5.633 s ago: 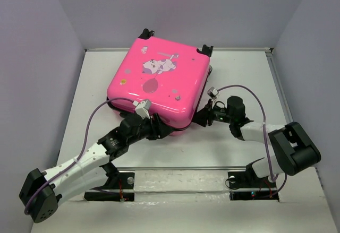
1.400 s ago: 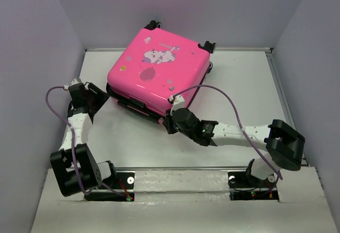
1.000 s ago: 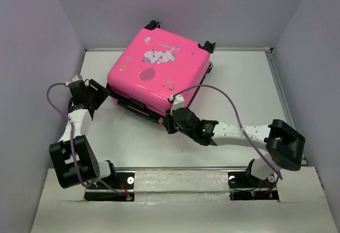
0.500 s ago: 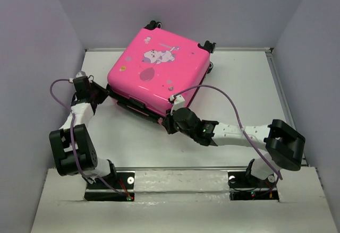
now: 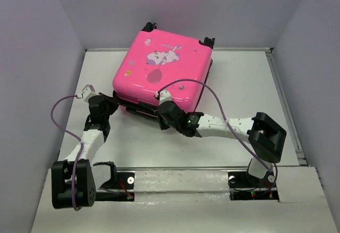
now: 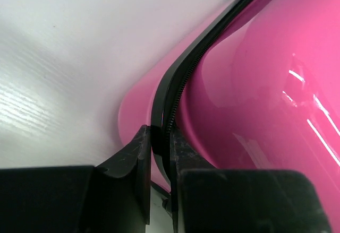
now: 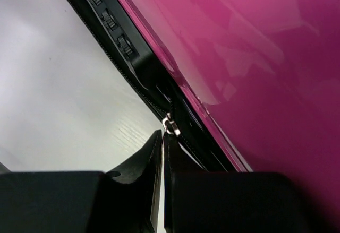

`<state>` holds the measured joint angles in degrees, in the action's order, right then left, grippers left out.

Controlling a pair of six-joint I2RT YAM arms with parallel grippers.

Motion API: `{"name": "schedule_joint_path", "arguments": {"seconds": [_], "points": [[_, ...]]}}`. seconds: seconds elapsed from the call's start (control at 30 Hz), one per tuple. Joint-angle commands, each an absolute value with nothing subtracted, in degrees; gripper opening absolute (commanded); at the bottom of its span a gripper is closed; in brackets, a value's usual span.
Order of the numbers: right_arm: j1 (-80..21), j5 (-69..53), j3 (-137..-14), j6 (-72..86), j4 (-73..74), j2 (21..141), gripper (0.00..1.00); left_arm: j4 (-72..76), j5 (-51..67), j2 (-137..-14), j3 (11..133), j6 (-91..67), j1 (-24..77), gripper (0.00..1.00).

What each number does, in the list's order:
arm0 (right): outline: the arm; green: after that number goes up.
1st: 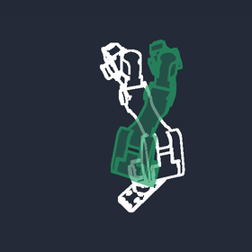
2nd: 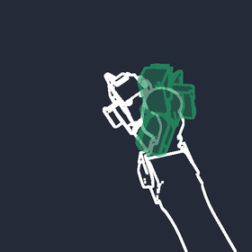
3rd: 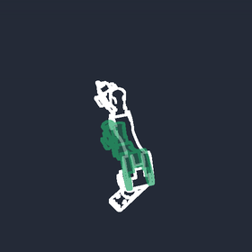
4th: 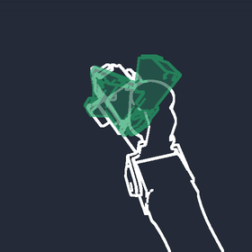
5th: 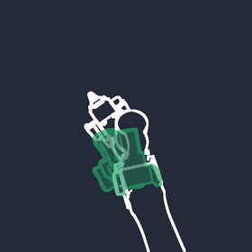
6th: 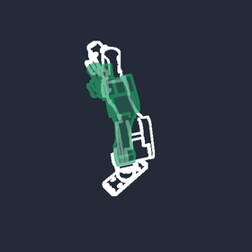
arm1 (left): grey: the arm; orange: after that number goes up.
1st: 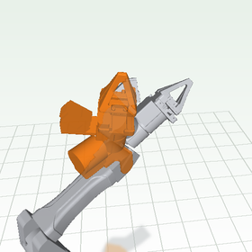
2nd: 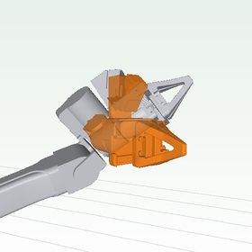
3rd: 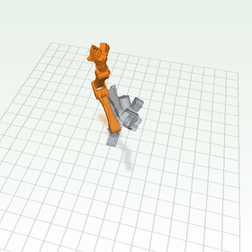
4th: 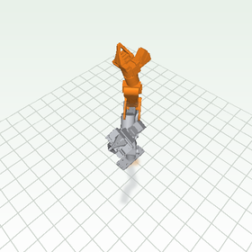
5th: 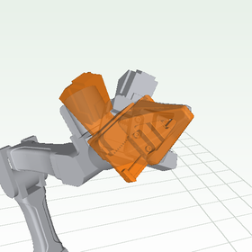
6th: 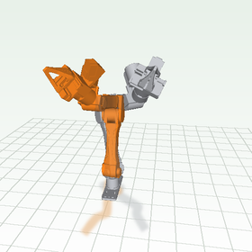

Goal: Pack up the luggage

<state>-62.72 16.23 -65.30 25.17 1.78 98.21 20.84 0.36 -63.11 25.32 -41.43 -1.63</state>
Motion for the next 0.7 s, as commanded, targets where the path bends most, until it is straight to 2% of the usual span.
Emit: {"name": "schedule_joint_path", "arguments": {"seconds": [0.0, 0.2, 0.43, 0.57, 0.67], "points": [[-65.21, 7.04, -75.66, 23.38, -5.80, 104.58, 0.07, 17.14, 21.44, -55.56, 18.28, -44.82, 5.97, 0.06], [-68.99, 1.68, -81.21, 20.13, -5.36, 107.05, 0.07, 14.51, 20.48, -49.49, 16.61, -45.70, 8.79, 0.06], [-68.47, 1.51, -74.27, 20.91, -5.54, 94.14, 0.07, 13.45, 19.25, -46.32, 16.52, -46.93, 10.28, 0.06], [-67.94, -6.40, -73.91, 21.53, -4.93, 91.58, 0.07, 13.27, 17.49, -45.53, 16.87, -47.64, 11.95, 0.06], [-67.94, -5.90, -73.57, 21.36, -0.88, 90.80, 0.07, 12.92, 16.79, -44.21, 16.88, -48.25, 13.27, 0.06]]}}
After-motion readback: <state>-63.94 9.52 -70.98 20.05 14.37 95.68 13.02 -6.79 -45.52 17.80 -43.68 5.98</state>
